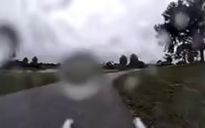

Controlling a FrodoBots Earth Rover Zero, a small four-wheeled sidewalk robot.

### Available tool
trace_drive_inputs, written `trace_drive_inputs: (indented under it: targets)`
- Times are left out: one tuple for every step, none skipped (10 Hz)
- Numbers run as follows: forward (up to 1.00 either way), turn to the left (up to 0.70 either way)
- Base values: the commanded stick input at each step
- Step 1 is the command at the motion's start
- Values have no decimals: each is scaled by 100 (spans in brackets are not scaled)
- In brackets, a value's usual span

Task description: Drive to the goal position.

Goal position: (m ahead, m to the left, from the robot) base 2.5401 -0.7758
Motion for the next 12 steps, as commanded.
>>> trace_drive_inputs:
  targets:
    - [70,0]
    - [70,0]
    - [70,0]
    - [70,0]
    - [70,0]
    - [70,0]
    - [70,0]
    - [70,0]
    - [70,0]
    - [70,0]
    - [70,0]
    - [70,0]
